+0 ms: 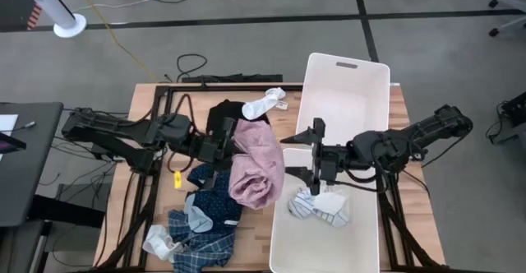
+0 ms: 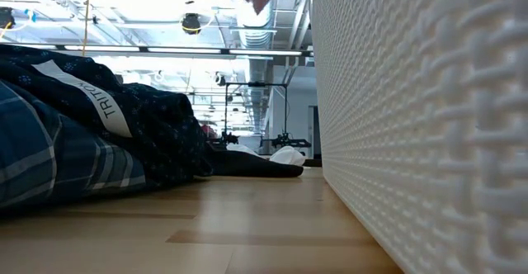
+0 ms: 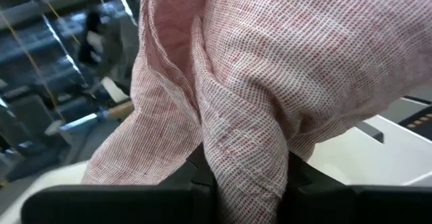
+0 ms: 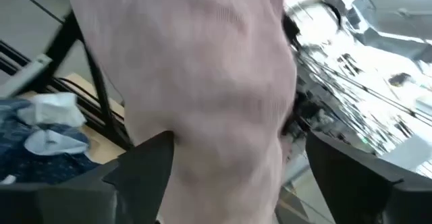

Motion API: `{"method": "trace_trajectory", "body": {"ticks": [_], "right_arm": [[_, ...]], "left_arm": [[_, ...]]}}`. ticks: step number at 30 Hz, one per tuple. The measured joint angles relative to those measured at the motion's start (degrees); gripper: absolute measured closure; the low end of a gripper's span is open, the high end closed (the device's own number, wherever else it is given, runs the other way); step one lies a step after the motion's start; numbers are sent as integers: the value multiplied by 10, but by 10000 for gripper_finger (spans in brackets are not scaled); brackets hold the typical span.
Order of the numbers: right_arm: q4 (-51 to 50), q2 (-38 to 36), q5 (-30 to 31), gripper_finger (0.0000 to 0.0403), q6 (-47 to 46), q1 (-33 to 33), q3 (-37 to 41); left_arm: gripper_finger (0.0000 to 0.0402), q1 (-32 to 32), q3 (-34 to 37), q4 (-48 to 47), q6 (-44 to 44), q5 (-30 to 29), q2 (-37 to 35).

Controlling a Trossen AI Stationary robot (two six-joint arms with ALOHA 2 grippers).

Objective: Sort clothes
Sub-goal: Put the pink polo into the top laundry bin

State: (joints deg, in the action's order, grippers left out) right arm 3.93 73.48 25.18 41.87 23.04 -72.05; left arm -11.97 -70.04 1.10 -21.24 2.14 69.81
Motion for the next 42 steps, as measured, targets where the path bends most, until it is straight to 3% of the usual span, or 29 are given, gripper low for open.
{"method": "trace_trajectory", "body": {"ticks": [14,18,21,23,29,34,42], "right_arm": [[70,71,-111,43,20,-35,0],[104,84,-111,68,41,-31,0],[110,85,-112,112,47,-31,0],[113,85,-113,158,47,-35,0],[108,82,-121,350,59,-42,0],[99,78,-120,356,67,-41,0],[85,25,-26,356,106,-7,1]], "left_arm": [[345,42,0,58,14,69,44],[345,54,0,61,34,90,44],[344,54,0,59,48,98,44],[323,54,0,57,56,98,44],[186,56,0,64,61,91,43],[126,57,0,55,55,67,37],[117,57,0,-8,21,0,-15]]}}
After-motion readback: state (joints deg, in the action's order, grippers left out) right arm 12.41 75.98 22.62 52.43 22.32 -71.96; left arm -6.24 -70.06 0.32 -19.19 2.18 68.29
